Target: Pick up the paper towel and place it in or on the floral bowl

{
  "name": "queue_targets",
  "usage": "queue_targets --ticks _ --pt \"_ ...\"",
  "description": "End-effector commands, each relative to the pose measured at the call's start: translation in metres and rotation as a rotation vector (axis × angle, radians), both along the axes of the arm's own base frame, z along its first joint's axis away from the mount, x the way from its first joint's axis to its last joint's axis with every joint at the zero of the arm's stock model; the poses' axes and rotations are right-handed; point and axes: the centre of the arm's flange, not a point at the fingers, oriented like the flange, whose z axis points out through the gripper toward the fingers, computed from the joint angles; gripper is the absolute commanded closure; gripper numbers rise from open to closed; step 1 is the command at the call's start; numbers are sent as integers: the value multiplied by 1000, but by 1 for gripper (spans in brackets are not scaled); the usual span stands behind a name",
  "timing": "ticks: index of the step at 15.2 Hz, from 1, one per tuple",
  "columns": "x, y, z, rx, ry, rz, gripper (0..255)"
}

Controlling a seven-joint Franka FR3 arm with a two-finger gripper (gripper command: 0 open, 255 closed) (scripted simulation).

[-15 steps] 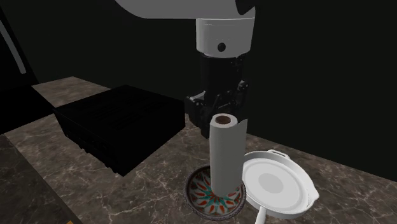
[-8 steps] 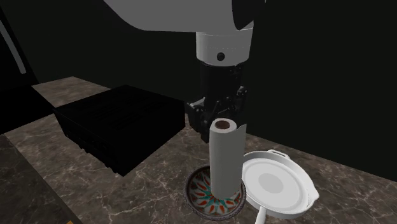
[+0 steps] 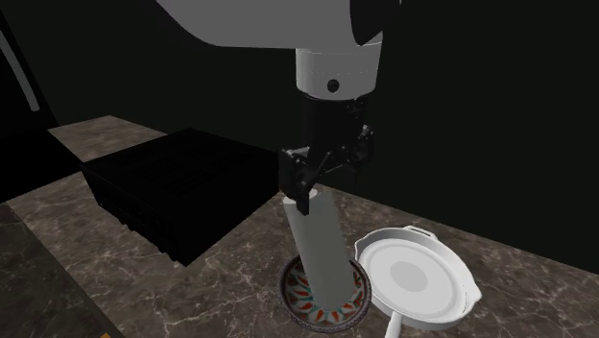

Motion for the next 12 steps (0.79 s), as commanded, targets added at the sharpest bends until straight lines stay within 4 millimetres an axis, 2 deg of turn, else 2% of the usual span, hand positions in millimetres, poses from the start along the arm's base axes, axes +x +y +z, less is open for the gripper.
queue_targets --ticks 1,4,12 --pt "-1 0 13 0 0 0 0" --pt "-4 1 50 0 0 0 0" --pt "-4 1 50 0 0 0 0"
